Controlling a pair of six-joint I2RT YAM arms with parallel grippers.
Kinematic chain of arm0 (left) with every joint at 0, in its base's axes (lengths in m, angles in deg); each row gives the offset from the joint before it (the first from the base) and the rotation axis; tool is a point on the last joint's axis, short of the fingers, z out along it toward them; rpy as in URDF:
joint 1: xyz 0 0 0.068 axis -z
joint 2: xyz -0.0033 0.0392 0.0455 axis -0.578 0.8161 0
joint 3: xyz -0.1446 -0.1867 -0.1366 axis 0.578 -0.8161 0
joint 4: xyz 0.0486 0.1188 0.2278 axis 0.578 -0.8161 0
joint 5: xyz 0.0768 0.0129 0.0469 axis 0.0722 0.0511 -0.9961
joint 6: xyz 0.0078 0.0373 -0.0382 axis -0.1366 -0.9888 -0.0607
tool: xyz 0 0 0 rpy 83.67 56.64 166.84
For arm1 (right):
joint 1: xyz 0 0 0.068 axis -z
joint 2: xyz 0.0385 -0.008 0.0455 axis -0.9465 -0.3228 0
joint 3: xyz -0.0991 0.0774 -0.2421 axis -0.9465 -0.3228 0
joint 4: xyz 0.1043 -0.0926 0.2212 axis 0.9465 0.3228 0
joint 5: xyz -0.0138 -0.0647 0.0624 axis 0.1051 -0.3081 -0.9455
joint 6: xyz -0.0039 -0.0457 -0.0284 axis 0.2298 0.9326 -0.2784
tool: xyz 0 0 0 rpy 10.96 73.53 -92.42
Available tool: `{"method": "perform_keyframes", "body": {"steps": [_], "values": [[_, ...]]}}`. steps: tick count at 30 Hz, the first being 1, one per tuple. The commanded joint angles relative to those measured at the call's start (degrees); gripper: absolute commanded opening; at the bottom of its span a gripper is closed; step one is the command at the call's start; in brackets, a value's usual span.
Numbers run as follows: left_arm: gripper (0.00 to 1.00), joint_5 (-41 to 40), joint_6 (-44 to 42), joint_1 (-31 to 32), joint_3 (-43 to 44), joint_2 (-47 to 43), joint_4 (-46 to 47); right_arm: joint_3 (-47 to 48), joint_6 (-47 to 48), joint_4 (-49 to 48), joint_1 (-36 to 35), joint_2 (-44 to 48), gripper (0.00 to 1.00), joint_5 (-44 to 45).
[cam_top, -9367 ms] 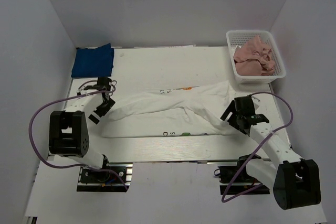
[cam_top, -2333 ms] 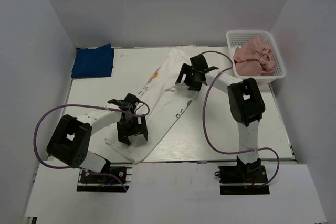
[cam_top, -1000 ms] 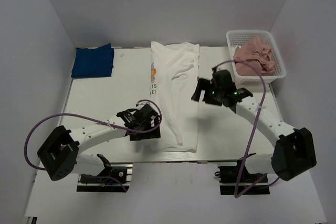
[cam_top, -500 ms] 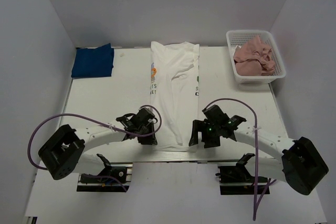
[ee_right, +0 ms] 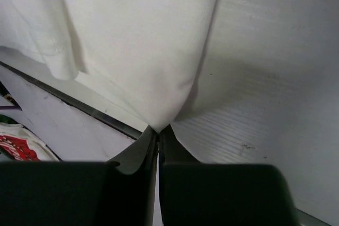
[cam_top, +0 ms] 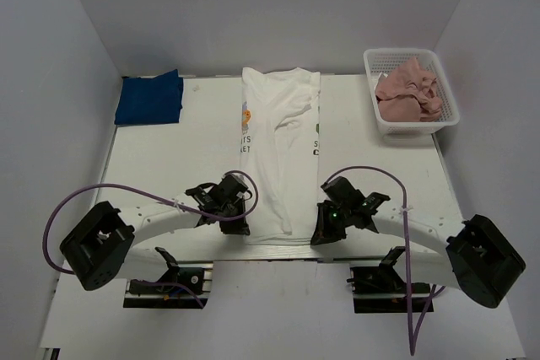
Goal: Fold and stack the t-shirts
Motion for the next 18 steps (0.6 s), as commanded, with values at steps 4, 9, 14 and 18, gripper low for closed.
{"method": "perform_keyframes", "body": {"steps": [4, 9, 14, 18], "values": [[0.0, -4.4, 0.0, 0.1, 4.3, -2.6, -10.0, 4.0, 1.5, 1.8, -0.5, 7.8, 0.0, 7.0], [0.0, -10.8, 0.5, -1.0, 13.4, 0.9, -13.9, 10.2, 3.5, 1.9, 0.1, 6.5, 0.0, 14.5], [0.0, -10.0, -1.4, -6.6, 23.7, 8.2, -15.2, 17.6, 4.7, 3.2, 1.6, 2.9, 0.0, 23.5], [0.0, -10.0, -2.6, -11.7, 34.2, 15.4, -17.6, 23.7, 7.2, 1.8, 3.7, -1.4, 0.0, 28.9]]}}
